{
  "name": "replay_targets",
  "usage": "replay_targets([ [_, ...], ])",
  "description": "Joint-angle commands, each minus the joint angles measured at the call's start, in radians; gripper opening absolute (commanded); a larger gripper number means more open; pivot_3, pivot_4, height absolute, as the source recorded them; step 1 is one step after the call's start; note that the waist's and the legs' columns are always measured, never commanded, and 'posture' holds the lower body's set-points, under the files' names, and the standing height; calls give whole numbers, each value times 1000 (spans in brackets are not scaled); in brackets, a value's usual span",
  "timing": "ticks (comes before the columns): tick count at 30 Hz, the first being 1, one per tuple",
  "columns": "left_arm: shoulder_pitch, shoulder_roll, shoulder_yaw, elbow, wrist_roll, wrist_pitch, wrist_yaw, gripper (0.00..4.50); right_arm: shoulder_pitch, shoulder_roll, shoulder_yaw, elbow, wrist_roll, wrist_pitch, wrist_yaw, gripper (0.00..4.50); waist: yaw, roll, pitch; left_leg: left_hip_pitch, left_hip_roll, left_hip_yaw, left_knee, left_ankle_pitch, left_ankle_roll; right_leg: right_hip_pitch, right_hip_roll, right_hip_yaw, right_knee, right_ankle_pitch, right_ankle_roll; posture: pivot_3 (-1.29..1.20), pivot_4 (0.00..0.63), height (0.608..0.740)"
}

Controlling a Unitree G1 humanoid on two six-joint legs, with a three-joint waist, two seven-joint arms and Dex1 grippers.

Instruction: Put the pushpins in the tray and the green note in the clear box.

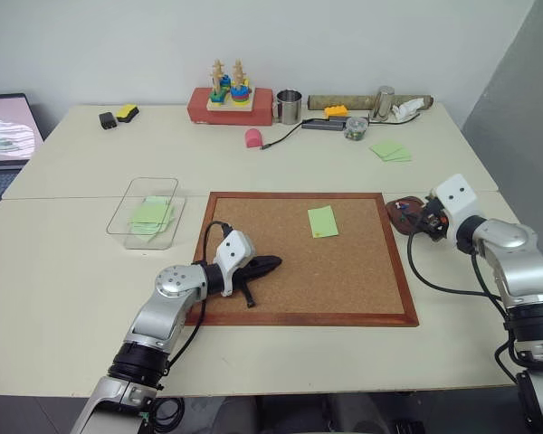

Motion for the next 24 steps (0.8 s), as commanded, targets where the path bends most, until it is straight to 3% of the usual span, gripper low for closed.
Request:
replay_targets([
  [1,34,9,-40,61,41,20,-13,0,32,64,25,-200,112,115,33,2992,0,0,0,0,0,0,0,0,0,0,0,0,0,0,0,0,150,740],
  [6,31,11,-40,66,41,19,-15,0,57,174,119,-243,95,128,-21,2992,0,0,0,0,0,0,0,0,0,0,0,-1,0,0,1,0,150,740],
  [12,36,14,-39,58,41,22,-14,0,21,273,208,-116,41,47,-52,2992,-1,0,0,0,0,0,0,0,0,0,0,-1,0,-2,3,0,150,740],
  [24,45,14,-39,49,41,26,-8,0,-62,360,205,103,33,-41,-43,2992,-1,0,0,0,0,-1,0,0,0,0,0,-1,1,-1,1,0,150,740],
])
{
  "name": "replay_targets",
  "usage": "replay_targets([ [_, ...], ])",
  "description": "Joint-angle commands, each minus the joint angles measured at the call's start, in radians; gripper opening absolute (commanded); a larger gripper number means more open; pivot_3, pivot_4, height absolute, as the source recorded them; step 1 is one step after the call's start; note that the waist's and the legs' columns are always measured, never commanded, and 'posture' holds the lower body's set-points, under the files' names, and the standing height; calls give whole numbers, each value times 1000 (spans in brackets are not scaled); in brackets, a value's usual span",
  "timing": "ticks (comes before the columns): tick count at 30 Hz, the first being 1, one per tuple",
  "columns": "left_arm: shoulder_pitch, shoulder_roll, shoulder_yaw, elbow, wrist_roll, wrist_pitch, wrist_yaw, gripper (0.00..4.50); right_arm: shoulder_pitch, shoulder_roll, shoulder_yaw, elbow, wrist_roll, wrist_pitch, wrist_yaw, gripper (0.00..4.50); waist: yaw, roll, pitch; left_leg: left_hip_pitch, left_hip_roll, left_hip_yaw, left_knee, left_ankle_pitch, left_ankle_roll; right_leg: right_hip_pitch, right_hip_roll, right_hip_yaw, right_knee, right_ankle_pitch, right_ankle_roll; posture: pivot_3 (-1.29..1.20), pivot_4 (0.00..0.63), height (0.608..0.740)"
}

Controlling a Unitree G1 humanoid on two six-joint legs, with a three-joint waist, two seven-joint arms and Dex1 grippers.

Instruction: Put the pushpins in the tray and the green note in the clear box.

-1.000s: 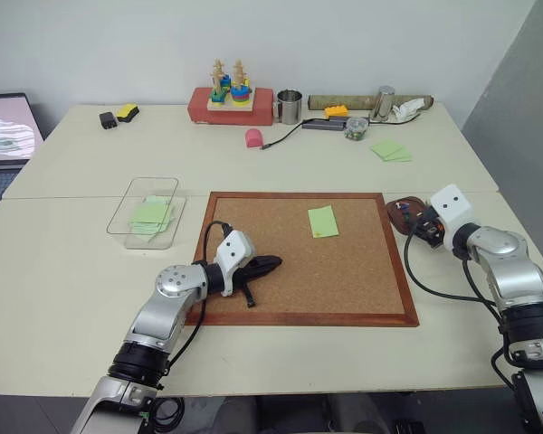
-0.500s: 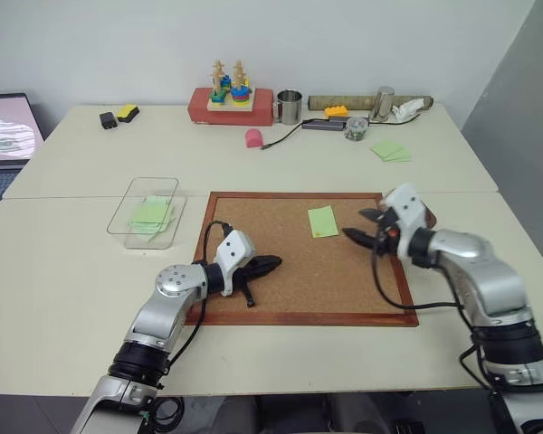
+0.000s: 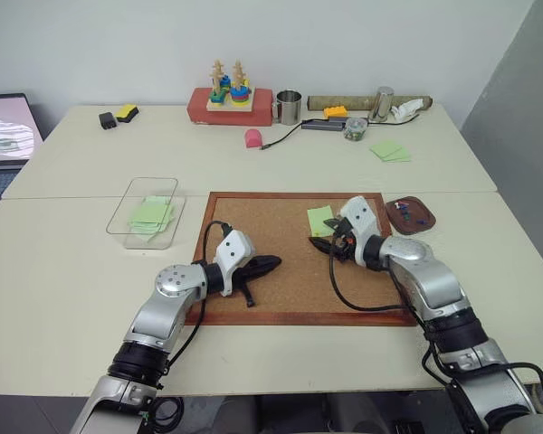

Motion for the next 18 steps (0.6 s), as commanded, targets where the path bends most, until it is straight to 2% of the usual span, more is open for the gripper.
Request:
replay_targets([
  [1,45,12,-38,45,41,28,-6,0,-21,19,-36,23,22,-17,7,2992,0,0,0,0,0,0,0,0,0,0,0,0,0,1,-1,0,150,740],
  [14,54,14,-38,38,40,30,-6,0,-4,17,-49,35,21,-28,16,609,-2,0,0,0,0,0,0,0,0,0,0,0,0,1,-1,0,150,740],
  [16,54,14,-37,38,40,31,-6,0,1,16,-48,26,20,-31,19,92,-2,0,0,0,0,0,0,0,0,0,0,0,0,1,-1,0,150,740],
  [18,54,14,-37,39,40,31,-4,0,2,13,-45,13,16,-50,21,27,-2,0,0,0,0,0,0,0,0,0,0,0,0,1,-1,0,150,740],
])
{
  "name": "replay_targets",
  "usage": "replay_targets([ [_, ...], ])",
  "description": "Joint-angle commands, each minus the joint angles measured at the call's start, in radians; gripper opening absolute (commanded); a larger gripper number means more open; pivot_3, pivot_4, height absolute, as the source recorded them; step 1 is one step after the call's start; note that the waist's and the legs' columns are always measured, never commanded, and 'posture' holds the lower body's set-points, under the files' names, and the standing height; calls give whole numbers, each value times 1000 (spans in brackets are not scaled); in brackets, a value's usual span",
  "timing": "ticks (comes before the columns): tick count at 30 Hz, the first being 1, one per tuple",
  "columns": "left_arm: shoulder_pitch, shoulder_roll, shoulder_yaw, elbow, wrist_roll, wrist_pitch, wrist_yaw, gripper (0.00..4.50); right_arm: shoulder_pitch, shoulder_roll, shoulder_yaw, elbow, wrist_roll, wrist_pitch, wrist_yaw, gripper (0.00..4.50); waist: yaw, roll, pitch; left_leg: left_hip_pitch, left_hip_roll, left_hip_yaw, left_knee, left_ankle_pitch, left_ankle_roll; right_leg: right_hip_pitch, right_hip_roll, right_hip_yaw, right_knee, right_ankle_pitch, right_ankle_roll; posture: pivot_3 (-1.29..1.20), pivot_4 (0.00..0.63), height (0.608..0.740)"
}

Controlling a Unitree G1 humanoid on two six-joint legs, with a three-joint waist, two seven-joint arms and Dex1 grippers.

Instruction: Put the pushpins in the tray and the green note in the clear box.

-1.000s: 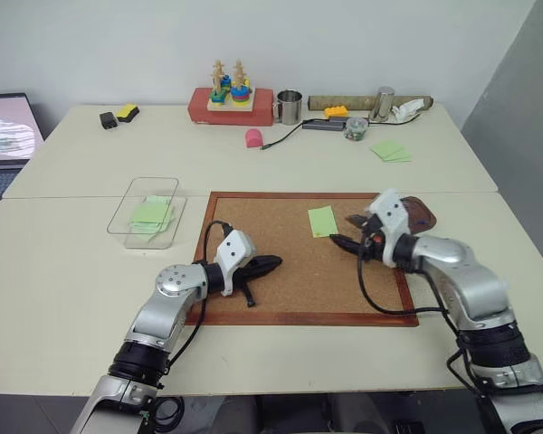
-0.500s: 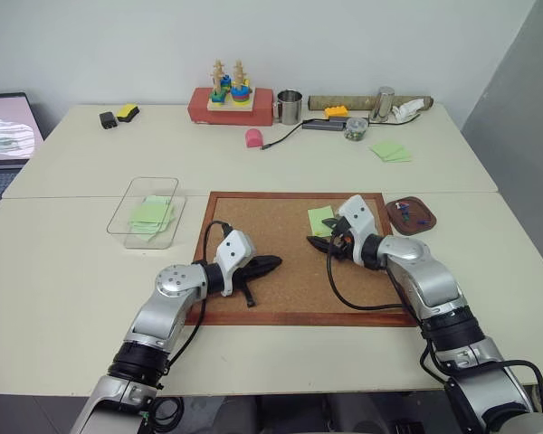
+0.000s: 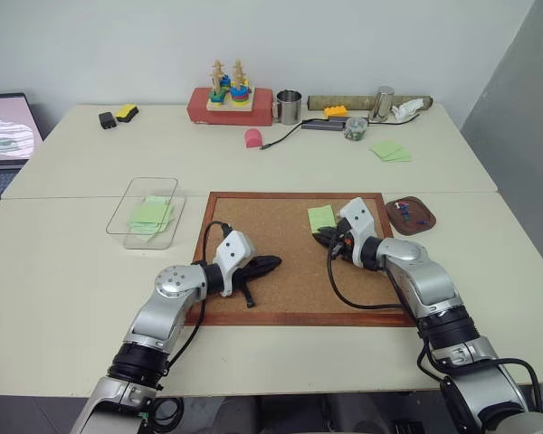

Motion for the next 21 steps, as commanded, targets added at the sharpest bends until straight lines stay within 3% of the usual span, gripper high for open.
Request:
replay_targets([
  [1,48,13,-38,46,39,31,-7,0,2,-8,-20,-54,-5,-54,4,27,0,0,0,0,0,0,0,0,0,0,0,0,0,0,0,0,150,740],
  [15,41,-1,-32,50,36,28,7,0,0,-97,14,-372,-8,-63,94,27,1,0,0,-1,0,-1,0,0,0,0,0,0,0,-2,4,0,150,740],
  [20,22,-14,53,-62,-88,149,18,0,32,-193,55,-461,-63,-127,152,27,3,-1,0,-1,0,-1,0,0,0,0,0,-1,-1,-2,4,0,150,740],
  [21,19,-10,76,-85,-111,184,26,190,39,-207,58,-470,-74,-147,155,9,3,-2,1,-1,0,-1,0,0,0,-1,0,-1,-1,-2,4,0,150,740],
])
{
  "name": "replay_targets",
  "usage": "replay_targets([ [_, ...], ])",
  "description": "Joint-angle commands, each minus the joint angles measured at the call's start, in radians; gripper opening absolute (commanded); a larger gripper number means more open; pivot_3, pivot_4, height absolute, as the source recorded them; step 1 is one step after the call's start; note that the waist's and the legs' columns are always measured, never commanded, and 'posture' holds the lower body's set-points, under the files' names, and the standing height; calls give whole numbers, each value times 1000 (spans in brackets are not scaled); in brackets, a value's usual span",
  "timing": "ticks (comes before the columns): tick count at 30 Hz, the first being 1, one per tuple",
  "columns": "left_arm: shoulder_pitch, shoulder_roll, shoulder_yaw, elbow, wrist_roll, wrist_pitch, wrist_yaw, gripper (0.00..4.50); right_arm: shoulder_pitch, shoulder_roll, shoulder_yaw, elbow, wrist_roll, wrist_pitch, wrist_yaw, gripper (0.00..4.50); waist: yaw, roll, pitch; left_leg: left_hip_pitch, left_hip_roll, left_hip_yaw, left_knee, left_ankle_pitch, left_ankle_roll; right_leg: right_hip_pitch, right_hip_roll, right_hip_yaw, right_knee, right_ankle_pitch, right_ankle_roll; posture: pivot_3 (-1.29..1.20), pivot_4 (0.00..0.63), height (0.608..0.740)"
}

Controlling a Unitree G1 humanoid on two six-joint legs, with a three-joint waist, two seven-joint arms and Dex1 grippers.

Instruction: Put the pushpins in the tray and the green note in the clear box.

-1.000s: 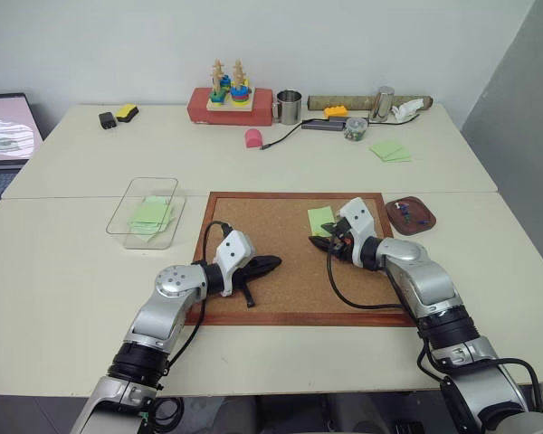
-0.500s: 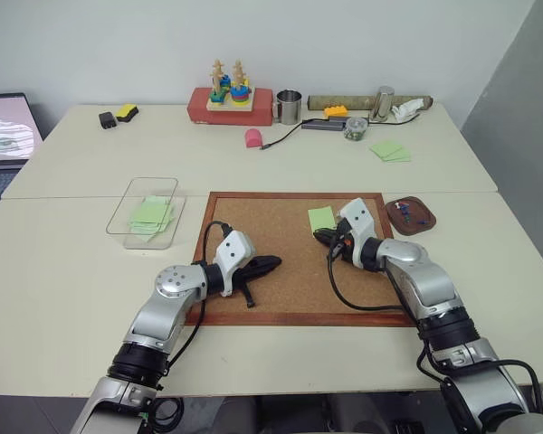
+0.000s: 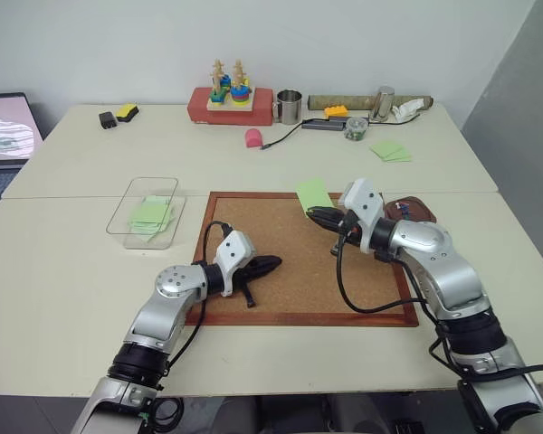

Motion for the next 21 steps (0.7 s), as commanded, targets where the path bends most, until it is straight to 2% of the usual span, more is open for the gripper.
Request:
replay_targets([
  [1,15,11,60,-59,-86,150,15,381,24,-48,11,-72,-39,-81,28,0,-1,-2,1,0,0,0,0,0,0,0,0,0,0,0,0,0,150,740],
  [2,15,15,72,-72,-98,169,20,476,27,-51,10,-74,-42,-89,26,0,-2,-2,1,0,0,0,0,0,0,0,0,-1,0,0,0,0,150,740],
  [3,18,27,125,-135,-196,259,14,513,36,-60,5,-74,-58,-122,16,0,-4,-2,1,0,0,0,0,0,0,0,0,-1,0,0,0,0,150,740],
  [4,22,36,175,-194,-296,350,9,889,43,-68,1,-73,-75,-155,10,0,-6,-2,2,0,0,0,0,0,0,0,0,0,0,0,0,0,150,740],
  [5,22,39,221,-238,-388,430,12,927,49,-75,0,-67,-92,-185,6,0,-6,-5,4,0,0,0,0,0,0,-1,0,0,0,0,0,0,150,740],
  [10,21,-19,367,-318,-730,715,137,1785,55,-85,0,-33,-126,-286,2,0,-2,-7,5,-4,1,-4,0,0,0,-3,-1,-3,0,0,0,0,150,740],
  [14,11,-117,393,-344,-871,796,276,2513,49,-82,2,-18,-137,-349,7,0,2,-8,5,-4,0,-4,1,0,0,-1,-2,-4,-1,1,-2,0,150,740],
  [17,-9,-202,374,-341,-895,800,373,3187,39,-77,10,-18,-144,-385,13,0,7,-8,6,-4,0,-5,1,0,0,-1,-2,-5,-1,2,-4,0,150,740],
  [21,-49,-286,376,-300,-917,787,452,3187,32,-74,18,-26,-150,-406,26,0,14,-8,6,-4,-1,-7,1,0,-1,0,-1,-7,-1,3,-4,0,150,740],
])
